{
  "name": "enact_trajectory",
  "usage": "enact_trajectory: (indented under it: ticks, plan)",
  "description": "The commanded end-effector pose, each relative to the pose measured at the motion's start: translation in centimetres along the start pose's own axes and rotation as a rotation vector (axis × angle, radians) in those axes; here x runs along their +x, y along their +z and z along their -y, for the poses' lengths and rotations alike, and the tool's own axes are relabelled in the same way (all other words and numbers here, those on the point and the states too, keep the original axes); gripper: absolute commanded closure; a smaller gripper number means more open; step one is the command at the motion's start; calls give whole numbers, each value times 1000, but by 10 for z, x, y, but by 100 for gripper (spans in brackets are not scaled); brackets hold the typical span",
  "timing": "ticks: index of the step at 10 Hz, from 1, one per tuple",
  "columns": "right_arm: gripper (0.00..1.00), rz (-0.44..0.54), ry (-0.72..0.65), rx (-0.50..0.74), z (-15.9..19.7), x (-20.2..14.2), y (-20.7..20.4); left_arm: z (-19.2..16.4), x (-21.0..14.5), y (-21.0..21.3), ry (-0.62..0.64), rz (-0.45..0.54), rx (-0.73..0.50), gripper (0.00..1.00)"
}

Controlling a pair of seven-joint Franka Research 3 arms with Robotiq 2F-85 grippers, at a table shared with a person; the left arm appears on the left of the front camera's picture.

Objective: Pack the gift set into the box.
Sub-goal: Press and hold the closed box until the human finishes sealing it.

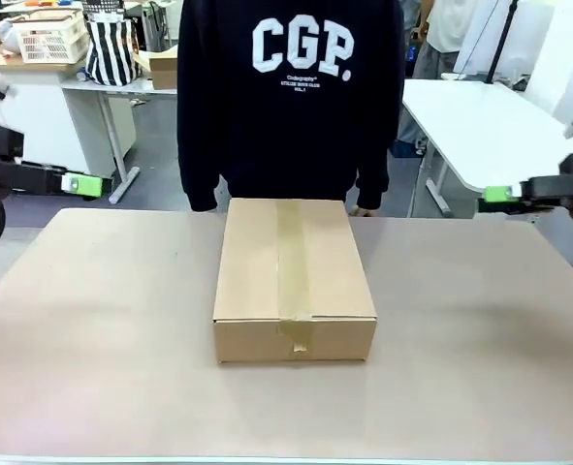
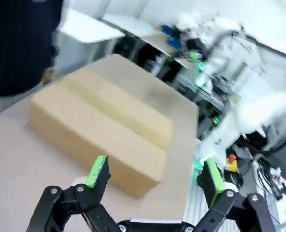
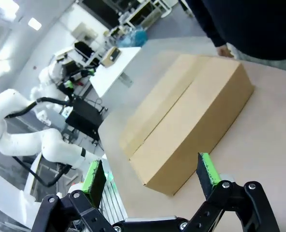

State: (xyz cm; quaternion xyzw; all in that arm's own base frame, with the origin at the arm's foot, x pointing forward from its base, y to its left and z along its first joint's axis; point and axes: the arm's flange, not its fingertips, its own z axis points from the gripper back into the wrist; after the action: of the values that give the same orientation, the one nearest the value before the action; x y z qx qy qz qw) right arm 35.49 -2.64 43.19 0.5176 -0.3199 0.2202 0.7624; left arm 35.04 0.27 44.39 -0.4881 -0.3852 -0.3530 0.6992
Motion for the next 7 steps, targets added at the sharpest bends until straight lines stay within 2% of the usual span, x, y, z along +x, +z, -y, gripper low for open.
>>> enact_trajectory:
  ticks: [1,7]
  plan:
    - [0,-59,62,40,-33,12,-28,30,22,-26,-57,-38,-64,0]
    - [0,-59,62,40,-33,12,-28,30,22,-26,-57,-38,-64,0]
